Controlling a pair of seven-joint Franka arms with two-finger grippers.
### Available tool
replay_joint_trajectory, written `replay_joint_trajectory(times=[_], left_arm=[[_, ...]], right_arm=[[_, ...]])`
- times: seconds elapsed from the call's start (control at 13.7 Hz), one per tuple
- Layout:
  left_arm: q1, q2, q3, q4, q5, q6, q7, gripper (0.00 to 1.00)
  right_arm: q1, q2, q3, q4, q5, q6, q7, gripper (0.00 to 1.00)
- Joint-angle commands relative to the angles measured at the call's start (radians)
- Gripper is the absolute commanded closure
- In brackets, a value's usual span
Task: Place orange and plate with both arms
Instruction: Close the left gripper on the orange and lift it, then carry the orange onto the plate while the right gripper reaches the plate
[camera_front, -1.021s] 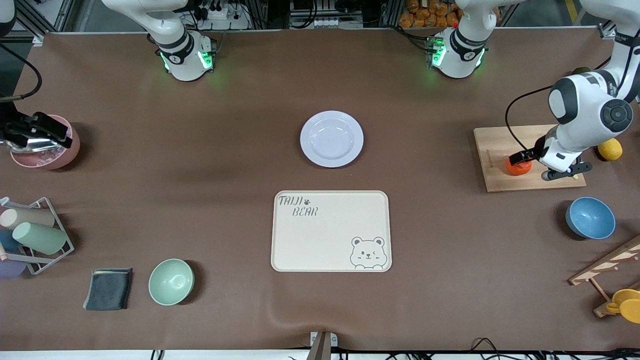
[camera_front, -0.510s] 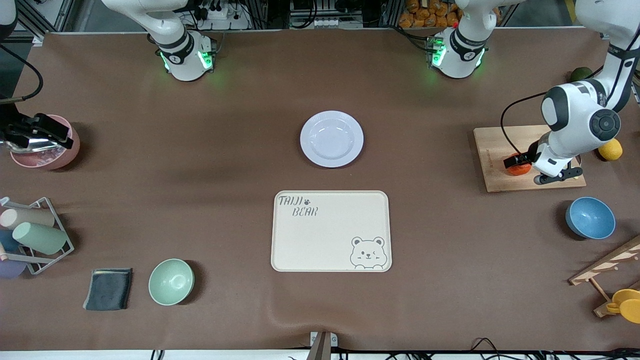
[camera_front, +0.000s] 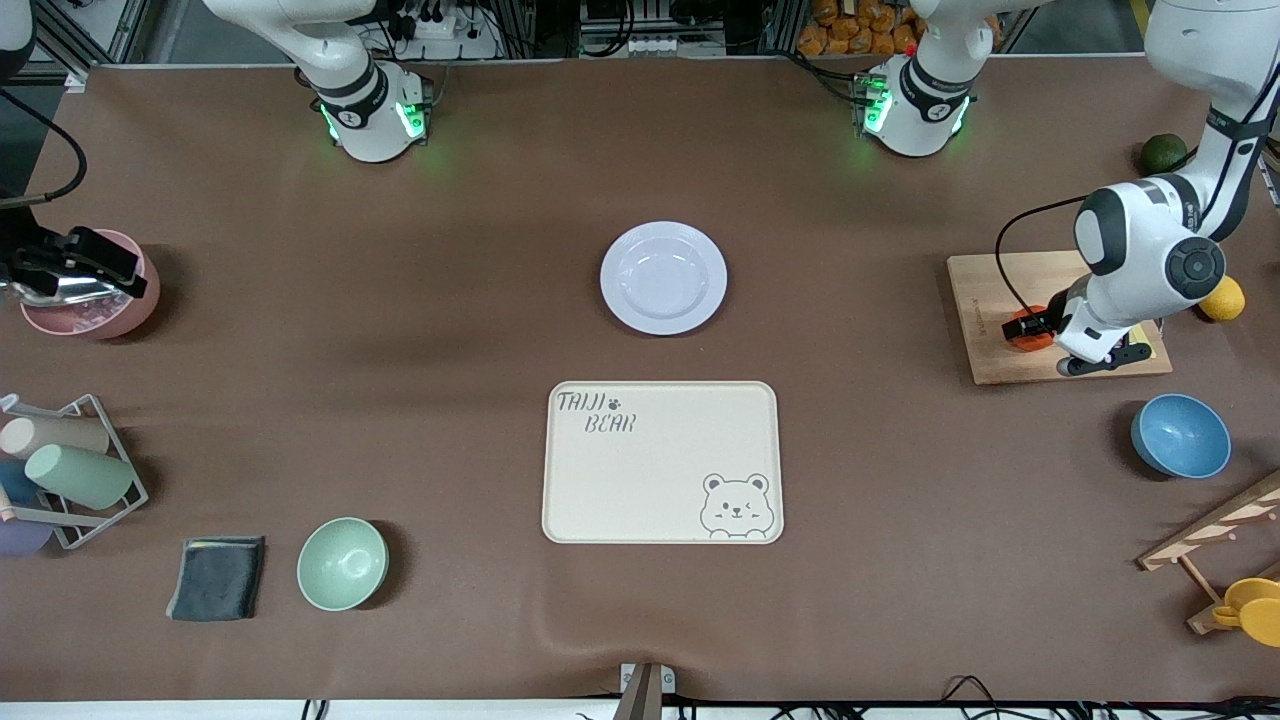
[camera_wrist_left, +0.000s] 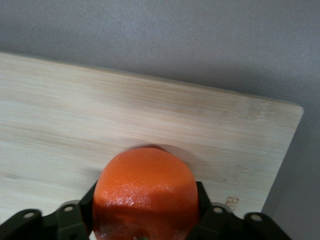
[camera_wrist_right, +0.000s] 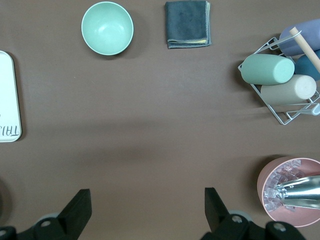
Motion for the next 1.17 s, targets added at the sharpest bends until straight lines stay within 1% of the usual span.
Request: replay_joint_trajectory(times=[0.0, 0.07, 0.15, 0.29, 0.36, 0.44, 0.58, 0.66, 0.8, 0.95, 1.02, 1.09], left_arm=[[0.000, 0.016, -0.009, 0.045, 0.073, 0.001, 0.050, 0.83], [-0.002, 0.015, -0.016, 0.054, 0.075, -0.001, 0.058, 0.85], [-0.005, 0.007, -0.038, 0.061, 0.075, -0.001, 0.050, 0.86], [-0.005, -0.008, -0.096, 0.094, 0.074, -0.010, 0.042, 0.86], [-0.003, -0.011, -0.125, 0.129, 0.074, -0.046, 0.041, 0.86], [-0.008, -0.004, -0.153, 0.186, 0.077, -0.091, 0.044, 0.86], [-0.046, 0.012, -0.213, 0.287, 0.072, -0.204, 0.012, 0.87], [-0.081, 0.022, -0.226, 0.333, 0.072, -0.241, -0.040, 0.87], [-0.179, 0.045, -0.230, 0.405, 0.067, -0.298, -0.156, 0.87], [-0.288, 0.053, -0.230, 0.447, 0.064, -0.340, -0.287, 0.87], [-0.340, 0.055, -0.230, 0.461, 0.061, -0.347, -0.362, 0.87], [-0.400, 0.056, -0.230, 0.472, 0.061, -0.347, -0.432, 0.87]], right_arm=[[-0.010, 0.004, 0.014, 0.025, -0.004, -0.016, -0.003, 0.00], [-0.006, 0.004, 0.019, 0.028, -0.003, -0.017, -0.003, 0.00], [0.011, 0.004, 0.020, 0.028, -0.004, -0.021, -0.003, 0.00], [0.036, 0.004, 0.020, 0.028, -0.004, -0.022, -0.002, 0.00], [0.040, 0.004, 0.020, 0.028, -0.003, -0.031, -0.002, 0.00], [0.059, 0.004, 0.020, 0.026, -0.003, -0.040, -0.002, 0.00], [0.085, 0.009, 0.020, 0.026, -0.004, -0.041, -0.003, 0.00], [0.089, 0.019, 0.020, 0.025, -0.001, -0.041, -0.003, 0.00], [0.128, 0.065, 0.019, 0.026, 0.019, -0.037, 0.000, 0.00], [0.180, 0.143, 0.019, 0.037, 0.014, -0.025, 0.005, 0.00], [0.204, 0.188, 0.017, 0.057, 0.013, -0.004, 0.006, 0.00], [0.218, 0.212, 0.019, 0.068, 0.013, 0.027, 0.003, 0.00]])
